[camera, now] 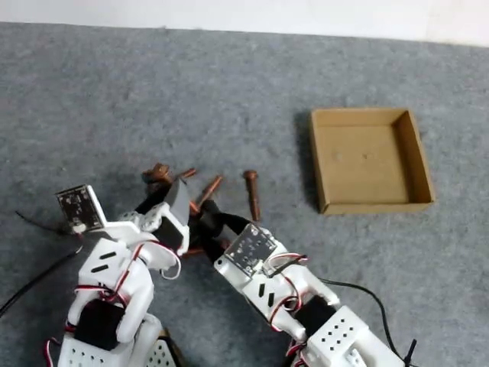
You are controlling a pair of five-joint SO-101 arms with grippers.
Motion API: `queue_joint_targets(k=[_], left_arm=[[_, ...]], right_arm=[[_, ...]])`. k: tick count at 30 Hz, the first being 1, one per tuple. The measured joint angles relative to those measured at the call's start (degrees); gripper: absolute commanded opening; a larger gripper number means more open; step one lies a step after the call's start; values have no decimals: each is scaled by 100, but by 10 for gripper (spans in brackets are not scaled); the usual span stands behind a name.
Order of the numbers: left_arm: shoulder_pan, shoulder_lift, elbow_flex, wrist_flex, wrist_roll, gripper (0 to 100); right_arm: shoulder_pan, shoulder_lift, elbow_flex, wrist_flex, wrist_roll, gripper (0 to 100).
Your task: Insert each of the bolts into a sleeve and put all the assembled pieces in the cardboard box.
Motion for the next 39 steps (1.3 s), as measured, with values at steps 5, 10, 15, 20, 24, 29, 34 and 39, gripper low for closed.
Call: queue_joint_targets(k=[5, 10, 15, 20, 24, 29, 34, 39], left_arm=[[132, 0, 0, 0, -18, 6], [141, 0, 0, 0, -18, 6], [141, 0, -9, 149, 9, 5], [193, 0, -9, 229, 18, 5], [193, 0, -9, 237, 18, 5], [193, 0, -18, 466, 18, 5], [193, -70, -44, 730, 26, 5], [466, -70, -53, 738, 26, 5]], right_arm=[[0, 0, 0, 0, 0, 5], [0, 0, 0, 0, 0, 5], [9, 0, 0, 0, 0, 5], [9, 0, 0, 0, 0, 5], [9, 0, 0, 0, 0, 5], [-26, 0, 9, 0, 18, 5], [-18, 0, 9, 0, 18, 5], [132, 0, 9, 9, 18, 5]])
